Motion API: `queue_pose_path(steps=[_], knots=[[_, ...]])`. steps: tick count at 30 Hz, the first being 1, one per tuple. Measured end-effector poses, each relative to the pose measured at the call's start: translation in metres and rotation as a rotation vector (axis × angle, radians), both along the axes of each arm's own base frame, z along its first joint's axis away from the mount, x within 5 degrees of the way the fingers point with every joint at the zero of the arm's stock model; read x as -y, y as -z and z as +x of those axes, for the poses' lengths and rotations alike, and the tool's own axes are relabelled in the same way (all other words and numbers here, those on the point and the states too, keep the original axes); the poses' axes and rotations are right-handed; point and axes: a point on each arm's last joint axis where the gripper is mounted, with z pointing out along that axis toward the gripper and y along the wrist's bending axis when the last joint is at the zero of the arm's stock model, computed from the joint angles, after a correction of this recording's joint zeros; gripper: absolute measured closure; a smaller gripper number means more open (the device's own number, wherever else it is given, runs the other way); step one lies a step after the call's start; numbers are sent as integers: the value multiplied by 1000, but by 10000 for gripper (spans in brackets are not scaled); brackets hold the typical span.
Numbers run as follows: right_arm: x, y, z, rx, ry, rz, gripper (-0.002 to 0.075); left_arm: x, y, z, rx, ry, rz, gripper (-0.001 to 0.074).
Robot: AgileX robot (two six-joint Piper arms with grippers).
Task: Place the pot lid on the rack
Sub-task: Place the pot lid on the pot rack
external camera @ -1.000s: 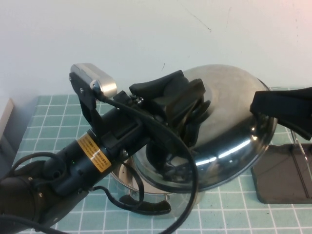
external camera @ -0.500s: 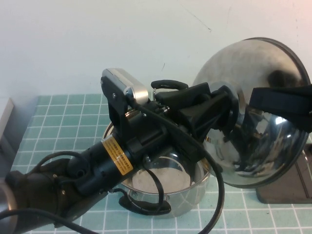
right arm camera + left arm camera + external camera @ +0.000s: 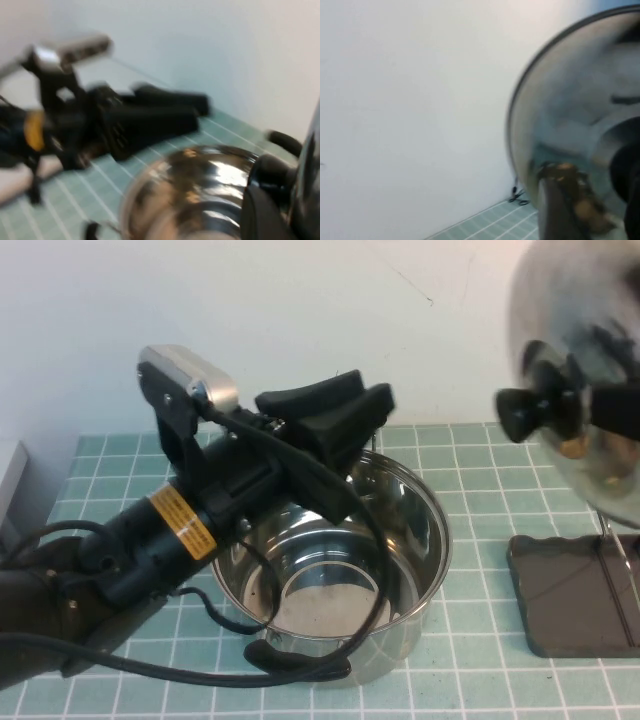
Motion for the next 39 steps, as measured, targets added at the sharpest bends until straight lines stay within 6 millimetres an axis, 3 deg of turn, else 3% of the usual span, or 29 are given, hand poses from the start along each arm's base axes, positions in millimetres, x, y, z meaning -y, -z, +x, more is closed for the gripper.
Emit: queue_pose_path(steps=[4, 7, 15, 29, 39], knots=[[12, 3, -3, -6, 124, -146, 601, -15, 0, -1, 3, -106, 132, 659], [19, 13, 2, -48, 205, -206, 601, -23, 0, -6, -36, -174, 239, 713], [28, 62, 28, -141, 362, -210, 601, -36, -11, -25, -33, -214, 393, 731], [26, 93, 50, -232, 351, -231, 596, -35, -14, -33, 2, -168, 433, 733], [27, 95, 51, -228, 350, -253, 410, -39, 1, -34, -63, -183, 515, 734]])
